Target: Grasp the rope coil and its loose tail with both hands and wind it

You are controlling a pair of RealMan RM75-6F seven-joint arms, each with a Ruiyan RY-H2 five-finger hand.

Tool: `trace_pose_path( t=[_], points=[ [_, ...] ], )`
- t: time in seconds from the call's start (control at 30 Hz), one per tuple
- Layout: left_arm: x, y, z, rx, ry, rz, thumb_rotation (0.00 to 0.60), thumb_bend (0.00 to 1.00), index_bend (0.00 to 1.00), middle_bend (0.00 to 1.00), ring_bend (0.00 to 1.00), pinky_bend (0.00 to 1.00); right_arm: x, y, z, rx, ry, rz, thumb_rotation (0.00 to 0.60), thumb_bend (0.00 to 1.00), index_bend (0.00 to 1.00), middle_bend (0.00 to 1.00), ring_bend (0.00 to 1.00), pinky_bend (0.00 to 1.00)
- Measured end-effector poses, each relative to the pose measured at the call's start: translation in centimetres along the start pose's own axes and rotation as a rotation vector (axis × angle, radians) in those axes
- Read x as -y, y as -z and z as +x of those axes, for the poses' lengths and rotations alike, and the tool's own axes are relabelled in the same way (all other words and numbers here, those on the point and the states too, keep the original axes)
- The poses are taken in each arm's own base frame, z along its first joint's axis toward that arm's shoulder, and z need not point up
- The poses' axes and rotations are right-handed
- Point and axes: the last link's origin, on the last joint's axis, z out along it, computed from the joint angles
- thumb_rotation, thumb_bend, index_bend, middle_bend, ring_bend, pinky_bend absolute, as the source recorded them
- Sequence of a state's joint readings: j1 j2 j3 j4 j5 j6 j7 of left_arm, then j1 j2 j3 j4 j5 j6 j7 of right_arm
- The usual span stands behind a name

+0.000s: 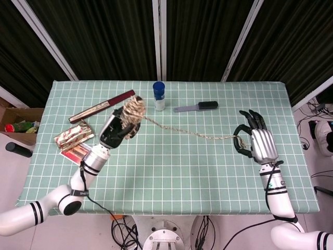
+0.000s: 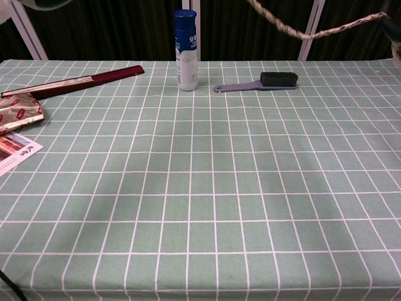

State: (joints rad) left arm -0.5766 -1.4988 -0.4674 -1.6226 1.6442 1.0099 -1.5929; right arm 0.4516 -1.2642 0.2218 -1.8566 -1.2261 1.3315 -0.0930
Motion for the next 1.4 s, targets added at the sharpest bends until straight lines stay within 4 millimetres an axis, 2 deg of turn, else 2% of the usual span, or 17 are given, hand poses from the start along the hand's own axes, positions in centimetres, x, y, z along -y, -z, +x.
trace_pose_path(
  t=[0.27,0.43,0.57,0.67,0.8,0.9,1.0,1.1,1.4],
  points=[
    [1.7,-0.2,-0.7,0.107,-0.328,0.103,0.600,0.45,0.77,0.83,0.74,0.85,4.2,-2.9,1.3,0.001,-0.018,0.060,0.600,0.48,1.00,0.15,0.00,0.00],
    [2.8,-0.6,-0.9,0.134,-0.551,0.153,0.600,0.45,0.77,0.83,0.74,0.84,7.8,-5.1,2.1,0.011,-0.022,0.085,0.600,0.48,1.00,0.17,0.00,0.00],
    [4.5,-1.5,-1.6,0.160,-0.703,0.213,0.600,0.45,0.77,0.83,0.74,0.84,10.8,-7.0,2.1,0.034,-0.032,0.097,0.600,0.48,1.00,0.17,0.00,0.00],
    [6.0,-2.3,-2.2,0.165,-0.768,0.239,0.600,0.45,0.77,0.83,0.74,0.84,13.2,-8.5,1.7,0.066,-0.048,0.097,0.600,0.49,1.00,0.17,0.00,0.00],
    [7.5,-3.4,-2.7,0.134,-0.835,0.251,0.600,0.45,0.77,0.83,0.74,0.84,17.5,-10.4,0.7,0.110,-0.042,0.115,0.600,0.49,1.00,0.17,0.00,0.00],
    [8.4,-4.4,-2.7,0.074,-0.862,0.260,0.600,0.45,0.78,0.83,0.74,0.84,20.7,-11.3,0.1,0.122,-0.028,0.140,0.600,0.49,1.00,0.17,0.00,0.00],
    [9.0,-5.4,-2.7,-0.009,-0.859,0.267,0.600,0.45,0.78,0.83,0.74,0.84,22.9,-11.6,-0.3,0.119,-0.014,0.159,0.600,0.49,1.00,0.17,0.00,0.00],
    [9.3,-6.4,-2.6,-0.101,-0.843,0.269,0.600,0.45,0.78,0.83,0.74,0.84,24.0,-11.5,-0.7,0.118,0.001,0.171,0.600,0.49,1.00,0.17,0.00,0.00],
    [8.7,-8.1,-1.8,-0.378,-0.771,0.241,0.600,0.45,0.78,0.83,0.75,0.85,24.3,-9.4,-1.2,0.145,0.012,0.227,0.600,0.49,1.00,0.17,0.00,0.00]
  ],
)
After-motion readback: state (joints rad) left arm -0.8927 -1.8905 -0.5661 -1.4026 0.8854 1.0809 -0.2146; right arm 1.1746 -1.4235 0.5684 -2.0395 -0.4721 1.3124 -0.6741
